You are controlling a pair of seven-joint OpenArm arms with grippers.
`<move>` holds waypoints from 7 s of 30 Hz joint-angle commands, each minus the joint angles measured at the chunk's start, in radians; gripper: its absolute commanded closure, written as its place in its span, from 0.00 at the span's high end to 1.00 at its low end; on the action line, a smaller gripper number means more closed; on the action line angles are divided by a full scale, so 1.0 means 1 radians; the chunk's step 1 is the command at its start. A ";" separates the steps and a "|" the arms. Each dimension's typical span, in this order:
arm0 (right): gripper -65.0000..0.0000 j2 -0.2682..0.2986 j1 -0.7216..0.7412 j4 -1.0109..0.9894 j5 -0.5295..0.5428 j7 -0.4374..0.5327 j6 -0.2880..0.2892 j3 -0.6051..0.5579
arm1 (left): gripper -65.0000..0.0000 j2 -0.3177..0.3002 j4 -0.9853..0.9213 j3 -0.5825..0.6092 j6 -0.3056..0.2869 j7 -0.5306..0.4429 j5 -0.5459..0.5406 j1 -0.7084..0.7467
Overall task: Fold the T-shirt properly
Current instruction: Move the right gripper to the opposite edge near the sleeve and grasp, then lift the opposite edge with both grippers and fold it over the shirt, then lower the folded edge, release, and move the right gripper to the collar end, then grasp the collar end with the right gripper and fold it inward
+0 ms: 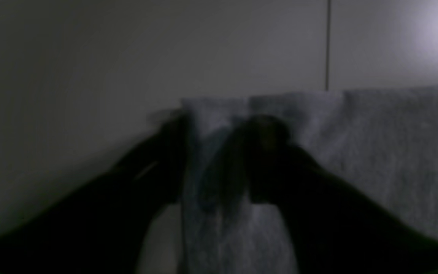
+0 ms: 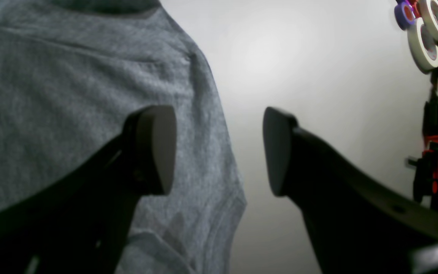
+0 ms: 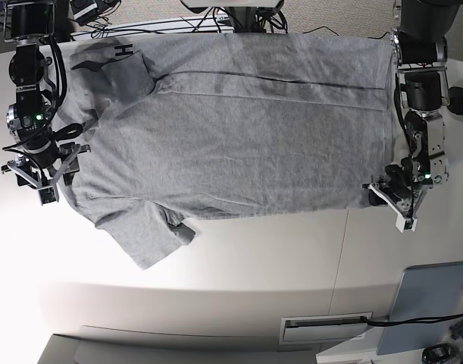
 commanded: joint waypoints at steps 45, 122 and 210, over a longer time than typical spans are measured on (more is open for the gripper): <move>0.31 -0.104 0.798 -1.152 0.078 0.124 0.247 -0.537 | 0.00 -0.014 0.013 -0.002 -0.004 0.001 0.053 -0.016; 0.00 0.106 -0.452 0.357 -0.203 -0.196 -0.126 0.084 | 0.00 -0.042 0.811 -0.279 -0.056 0.248 -0.167 0.630; 0.34 -0.143 0.200 -0.401 0.150 -0.186 0.201 0.014 | 0.57 -0.041 0.841 -0.279 -0.056 0.362 -0.167 0.630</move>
